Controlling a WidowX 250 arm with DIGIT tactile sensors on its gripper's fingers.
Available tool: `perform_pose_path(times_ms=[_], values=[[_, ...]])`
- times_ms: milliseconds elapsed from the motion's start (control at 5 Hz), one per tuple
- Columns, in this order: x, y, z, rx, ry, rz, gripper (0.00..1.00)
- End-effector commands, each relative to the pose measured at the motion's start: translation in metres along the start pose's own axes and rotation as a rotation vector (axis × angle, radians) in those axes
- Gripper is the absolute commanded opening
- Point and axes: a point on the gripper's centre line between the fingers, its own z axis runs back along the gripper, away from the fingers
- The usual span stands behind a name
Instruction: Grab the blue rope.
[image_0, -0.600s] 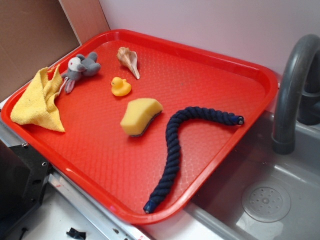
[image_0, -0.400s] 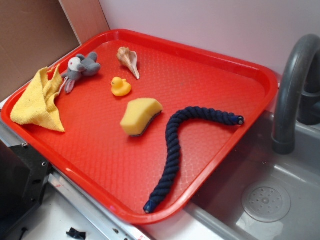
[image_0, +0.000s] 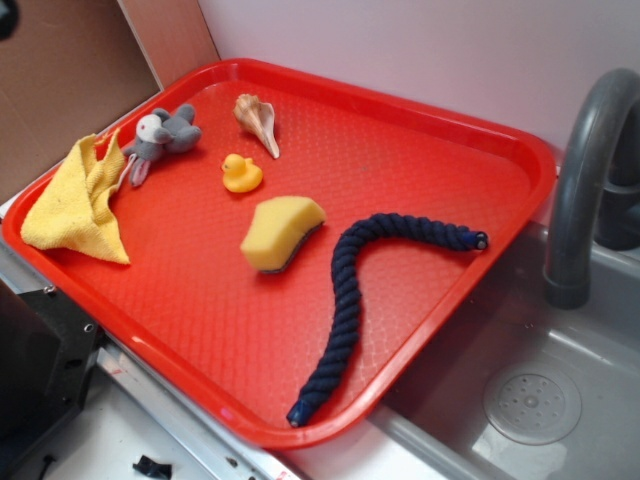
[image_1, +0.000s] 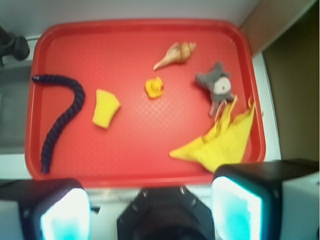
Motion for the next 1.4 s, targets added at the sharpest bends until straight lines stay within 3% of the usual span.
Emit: perform_pose_path(times_ms=[0, 400, 600, 1000, 1200], values=[[0.05, -0.04, -0.042, -0.01, -0.089, -0.186, 1.0], [0.094, -0.081, -0.105, -0.038, -0.103, -0.229, 1.0], [0.103, -0.1, -0.137, -0.079, -0.055, -0.308, 1.0], [0.104, -0.111, -0.197, -0.089, 0.073, -0.385, 1.0], [0.103, -0.112, -0.216, -0.065, 0.122, -0.42, 1.0]])
